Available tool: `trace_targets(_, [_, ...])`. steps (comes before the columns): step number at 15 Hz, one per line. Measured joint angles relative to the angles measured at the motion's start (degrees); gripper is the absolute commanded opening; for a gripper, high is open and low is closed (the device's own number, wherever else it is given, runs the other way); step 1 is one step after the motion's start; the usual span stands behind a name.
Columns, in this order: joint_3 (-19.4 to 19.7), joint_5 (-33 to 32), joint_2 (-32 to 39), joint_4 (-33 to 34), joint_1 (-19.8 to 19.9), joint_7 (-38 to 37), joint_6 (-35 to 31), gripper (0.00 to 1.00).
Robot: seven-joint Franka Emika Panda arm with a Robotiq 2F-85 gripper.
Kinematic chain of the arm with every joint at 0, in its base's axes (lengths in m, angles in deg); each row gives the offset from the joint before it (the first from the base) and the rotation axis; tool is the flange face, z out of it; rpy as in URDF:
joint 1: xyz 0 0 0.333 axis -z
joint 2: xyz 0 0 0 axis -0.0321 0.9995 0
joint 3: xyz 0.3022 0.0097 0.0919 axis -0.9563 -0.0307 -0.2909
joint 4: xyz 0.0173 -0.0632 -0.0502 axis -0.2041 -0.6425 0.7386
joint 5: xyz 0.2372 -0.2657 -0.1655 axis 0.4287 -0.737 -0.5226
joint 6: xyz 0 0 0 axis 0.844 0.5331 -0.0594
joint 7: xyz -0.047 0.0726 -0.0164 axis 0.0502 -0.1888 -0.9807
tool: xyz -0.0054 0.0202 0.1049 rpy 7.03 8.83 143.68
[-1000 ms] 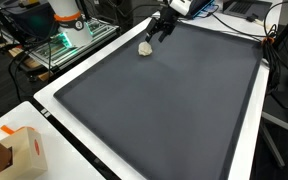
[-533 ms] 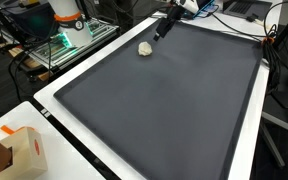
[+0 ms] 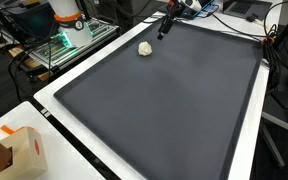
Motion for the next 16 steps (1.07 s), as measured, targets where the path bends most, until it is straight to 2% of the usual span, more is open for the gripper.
trace_targets(4, [-1.04,0.00,0.01,-0.59,0.00,5.23,0.47,1.00])
trace_targets(10, [-1.26,0.13,-0.09,-1.20,0.46,9.15,1.33,1.00])
trace_targets(16, [-1.26,3.65,-2.30,-2.79,3.63,12.26,1.25,1.00])
